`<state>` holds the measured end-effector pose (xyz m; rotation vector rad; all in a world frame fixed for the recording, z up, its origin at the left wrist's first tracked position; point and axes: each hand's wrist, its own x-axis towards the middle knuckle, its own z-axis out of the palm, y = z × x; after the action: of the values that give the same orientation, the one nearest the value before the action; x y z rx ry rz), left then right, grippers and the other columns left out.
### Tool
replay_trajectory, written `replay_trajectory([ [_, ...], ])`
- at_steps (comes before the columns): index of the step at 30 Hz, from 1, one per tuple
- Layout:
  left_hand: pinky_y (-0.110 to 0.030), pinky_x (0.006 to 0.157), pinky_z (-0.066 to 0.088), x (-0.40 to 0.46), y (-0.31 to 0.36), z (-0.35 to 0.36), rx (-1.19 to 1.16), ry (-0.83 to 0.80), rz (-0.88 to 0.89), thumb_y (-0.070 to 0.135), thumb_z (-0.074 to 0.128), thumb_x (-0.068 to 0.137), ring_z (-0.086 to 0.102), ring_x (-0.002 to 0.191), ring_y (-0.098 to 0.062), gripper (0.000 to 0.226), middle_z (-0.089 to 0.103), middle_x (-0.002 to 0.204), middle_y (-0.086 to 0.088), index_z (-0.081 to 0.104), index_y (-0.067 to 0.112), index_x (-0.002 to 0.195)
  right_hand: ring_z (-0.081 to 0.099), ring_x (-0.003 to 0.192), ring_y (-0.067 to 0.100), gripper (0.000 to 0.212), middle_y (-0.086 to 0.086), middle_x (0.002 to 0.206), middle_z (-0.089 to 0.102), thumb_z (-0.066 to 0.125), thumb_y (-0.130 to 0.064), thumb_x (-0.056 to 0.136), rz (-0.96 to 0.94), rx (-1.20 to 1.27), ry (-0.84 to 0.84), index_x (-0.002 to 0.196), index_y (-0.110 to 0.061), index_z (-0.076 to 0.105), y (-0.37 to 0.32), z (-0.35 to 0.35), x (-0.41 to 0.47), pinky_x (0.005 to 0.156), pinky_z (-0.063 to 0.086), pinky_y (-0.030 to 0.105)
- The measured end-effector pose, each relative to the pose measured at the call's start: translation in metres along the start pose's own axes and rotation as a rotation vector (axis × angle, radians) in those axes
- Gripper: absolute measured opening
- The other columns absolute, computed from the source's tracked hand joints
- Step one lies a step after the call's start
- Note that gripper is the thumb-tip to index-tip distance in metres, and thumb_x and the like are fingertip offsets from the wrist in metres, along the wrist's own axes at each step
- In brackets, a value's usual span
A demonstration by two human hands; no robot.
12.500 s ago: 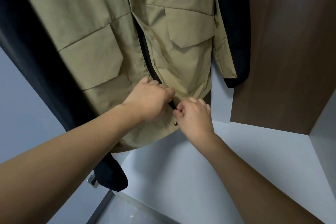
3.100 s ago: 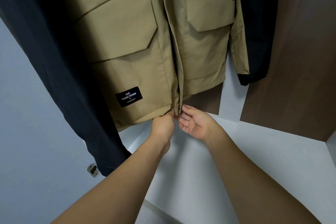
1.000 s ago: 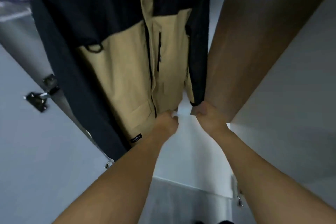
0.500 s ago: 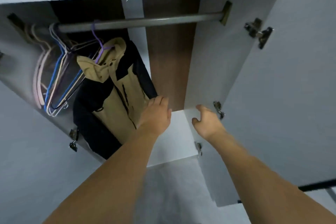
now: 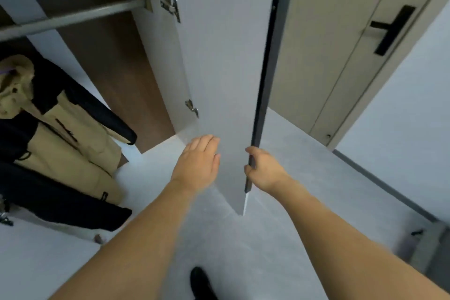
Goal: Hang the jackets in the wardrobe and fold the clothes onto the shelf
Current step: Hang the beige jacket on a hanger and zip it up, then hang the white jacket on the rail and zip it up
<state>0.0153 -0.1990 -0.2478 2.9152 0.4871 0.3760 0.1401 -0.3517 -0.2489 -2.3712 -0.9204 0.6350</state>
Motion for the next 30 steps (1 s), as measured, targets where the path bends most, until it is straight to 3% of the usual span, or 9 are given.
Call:
replay_trajectory([
  [3, -0.043, 0.102, 0.044, 0.004, 0.086, 0.019, -0.039, -0.006, 0.167, 0.018, 0.059, 0.094, 0.057, 0.114, -0.032, 0.038, 0.06, 0.128, -0.01, 0.059, 0.007, 0.13, 0.04, 0.137, 0.026, 0.054, 0.01, 0.151, 0.04, 0.053, -0.018, 0.096, 0.109, 0.024, 0.097, 0.147, -0.011, 0.037, 0.072, -0.04, -0.054, 0.108, 0.034, 0.031],
  [5, -0.042, 0.107, 0.038, 0.014, 0.145, 0.035, -0.068, -0.018, 0.242, 0.02, 0.056, 0.095, 0.054, 0.119, -0.032, 0.04, 0.057, 0.133, -0.01, 0.057, 0.006, 0.132, 0.035, 0.14, 0.026, 0.055, 0.009, 0.154, 0.036, 0.051, -0.021, 0.098, 0.184, 0.032, 0.167, 0.149, -0.012, 0.032, 0.119, -0.072, -0.093, 0.111, 0.031, 0.034],
  [9, -0.04, 0.112, 0.029, 0.036, 0.268, 0.063, -0.137, -0.065, 0.391, 0.028, 0.047, 0.101, 0.042, 0.132, -0.03, 0.046, 0.045, 0.147, -0.01, 0.046, 0.007, 0.142, 0.036, 0.14, 0.024, 0.055, 0.007, 0.155, 0.035, 0.049, -0.023, 0.099, 0.349, 0.078, 0.367, 0.15, -0.015, 0.031, 0.203, -0.131, -0.172, 0.11, 0.033, 0.034],
  [13, -0.041, 0.115, 0.025, 0.058, 0.378, 0.081, -0.188, -0.108, 0.572, 0.026, 0.049, 0.1, 0.04, 0.134, -0.031, 0.046, 0.044, 0.148, -0.011, 0.046, 0.006, 0.142, 0.04, 0.137, 0.025, 0.054, 0.009, 0.151, 0.04, 0.05, -0.022, 0.097, 0.48, 0.122, 0.508, 0.148, -0.012, 0.035, 0.276, -0.173, -0.234, 0.107, 0.034, 0.033],
  [23, -0.04, 0.117, 0.025, 0.162, 0.59, 0.162, -0.168, -0.243, 0.871, 0.025, 0.048, 0.101, 0.041, 0.133, -0.03, 0.045, 0.045, 0.147, -0.011, 0.046, 0.005, 0.142, 0.045, 0.132, 0.022, 0.053, 0.008, 0.147, 0.045, 0.053, -0.017, 0.093, 0.692, 0.367, 0.752, 0.145, -0.012, 0.041, 0.462, -0.258, -0.28, 0.094, 0.031, 0.02],
  [30, -0.04, 0.109, 0.033, 0.217, 0.794, 0.235, -0.168, -0.448, 1.047, 0.02, 0.049, 0.099, 0.047, 0.125, -0.035, 0.041, 0.049, 0.141, -0.014, 0.051, 0.003, 0.136, 0.039, 0.137, 0.02, 0.055, 0.006, 0.15, 0.041, 0.051, -0.016, 0.093, 0.996, 0.481, 0.946, 0.146, -0.011, 0.039, 0.592, -0.313, -0.36, 0.104, 0.029, 0.024],
])
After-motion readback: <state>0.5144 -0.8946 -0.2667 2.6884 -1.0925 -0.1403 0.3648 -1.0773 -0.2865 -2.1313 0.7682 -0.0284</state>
